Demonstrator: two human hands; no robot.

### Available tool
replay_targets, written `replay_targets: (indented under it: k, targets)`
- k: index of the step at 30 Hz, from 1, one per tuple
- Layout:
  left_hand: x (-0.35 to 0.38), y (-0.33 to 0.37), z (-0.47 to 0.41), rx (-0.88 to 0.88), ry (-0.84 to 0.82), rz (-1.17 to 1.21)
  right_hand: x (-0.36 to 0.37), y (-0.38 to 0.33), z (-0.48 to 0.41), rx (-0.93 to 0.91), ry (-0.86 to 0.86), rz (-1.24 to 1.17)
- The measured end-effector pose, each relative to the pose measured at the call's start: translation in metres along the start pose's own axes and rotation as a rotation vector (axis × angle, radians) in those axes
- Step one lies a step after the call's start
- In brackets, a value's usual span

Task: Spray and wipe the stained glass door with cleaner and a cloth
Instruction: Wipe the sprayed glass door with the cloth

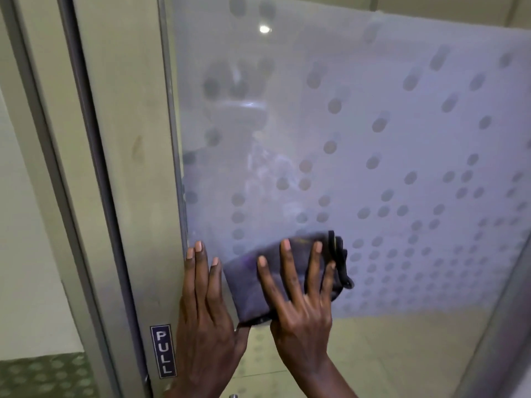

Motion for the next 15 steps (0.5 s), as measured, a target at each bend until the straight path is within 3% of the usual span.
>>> replay_targets:
  k: [8,15]
  targets:
    - [0.011,0.025,0.001,0.044,-0.036,-0.009,-0.010,0.016,0.013,0.042,-0.004,0.020]
    - [0.022,0.034,-0.008,0.027,-0.096,-0.011,-0.098,0.045,-0.193,0.102,0.181,0.079]
Point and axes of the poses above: each hand's wrist, its own z-axis away from the middle knuckle, its own x-axis out of the palm, y = z × x, the point moved 7 cm from there along -z, towards the middle knuckle, and after that the axes turned 8 degrees about -z, right-handed, at the moved point
